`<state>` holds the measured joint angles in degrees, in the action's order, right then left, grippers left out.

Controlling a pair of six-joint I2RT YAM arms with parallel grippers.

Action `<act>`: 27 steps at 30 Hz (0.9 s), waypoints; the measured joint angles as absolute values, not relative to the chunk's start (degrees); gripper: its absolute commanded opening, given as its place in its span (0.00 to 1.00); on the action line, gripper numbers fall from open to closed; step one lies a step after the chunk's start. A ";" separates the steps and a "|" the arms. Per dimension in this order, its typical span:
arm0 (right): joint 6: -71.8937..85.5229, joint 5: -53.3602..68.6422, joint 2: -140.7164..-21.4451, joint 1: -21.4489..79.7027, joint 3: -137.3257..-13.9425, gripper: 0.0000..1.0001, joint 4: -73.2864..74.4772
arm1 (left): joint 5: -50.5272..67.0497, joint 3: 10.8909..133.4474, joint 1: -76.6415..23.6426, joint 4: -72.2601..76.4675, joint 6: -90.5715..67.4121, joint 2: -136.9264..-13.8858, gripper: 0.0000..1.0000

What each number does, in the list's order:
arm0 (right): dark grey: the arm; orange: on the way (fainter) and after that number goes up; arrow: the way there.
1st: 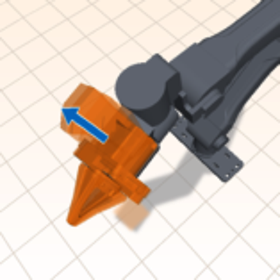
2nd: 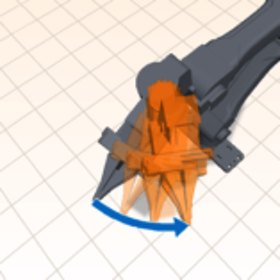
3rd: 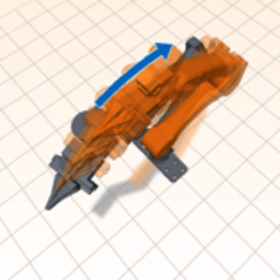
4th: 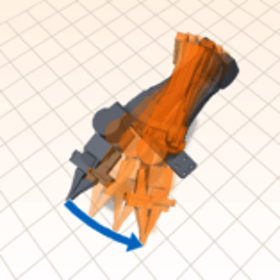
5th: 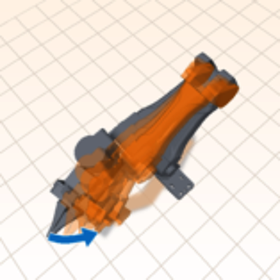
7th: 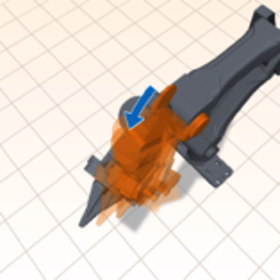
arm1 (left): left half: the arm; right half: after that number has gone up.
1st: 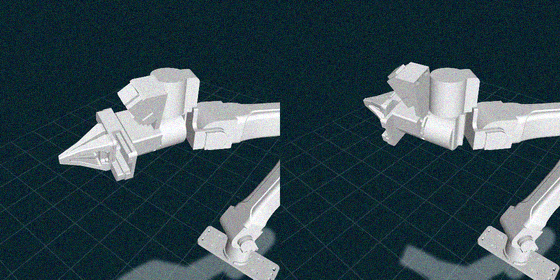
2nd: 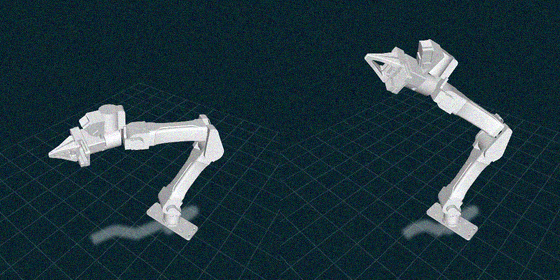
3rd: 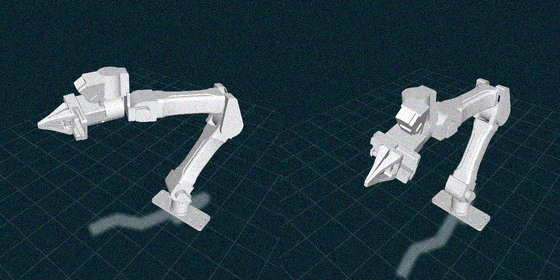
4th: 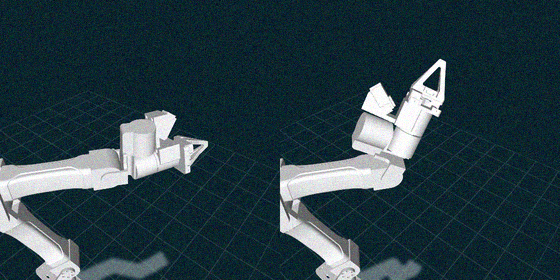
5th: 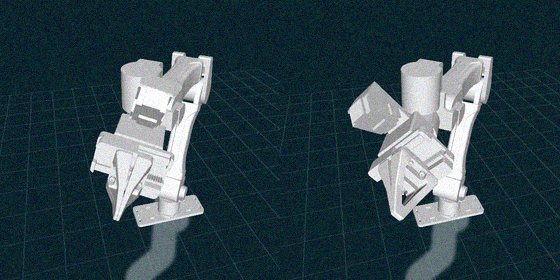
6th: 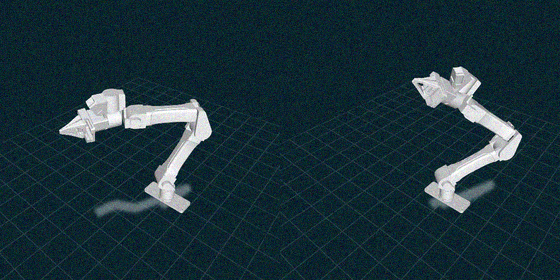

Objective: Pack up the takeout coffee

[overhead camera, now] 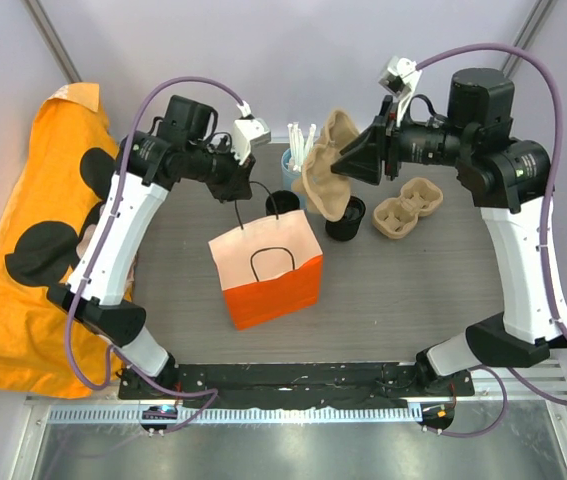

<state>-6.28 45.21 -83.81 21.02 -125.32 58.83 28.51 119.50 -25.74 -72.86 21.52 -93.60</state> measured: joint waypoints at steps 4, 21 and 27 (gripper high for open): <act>-4.08 46.52 -85.06 23.81 -124.86 0.34 57.04 | 24.82 116.27 -25.74 -70.61 16.78 -90.74 0.10; 13.52 57.23 -91.31 31.18 -117.34 0.33 40.93 | 19.86 112.01 -25.74 -66.13 7.44 -86.30 0.17; 17.91 58.70 -95.11 33.43 -115.81 0.31 37.32 | 18.28 110.45 -25.74 -64.99 6.24 -86.28 0.23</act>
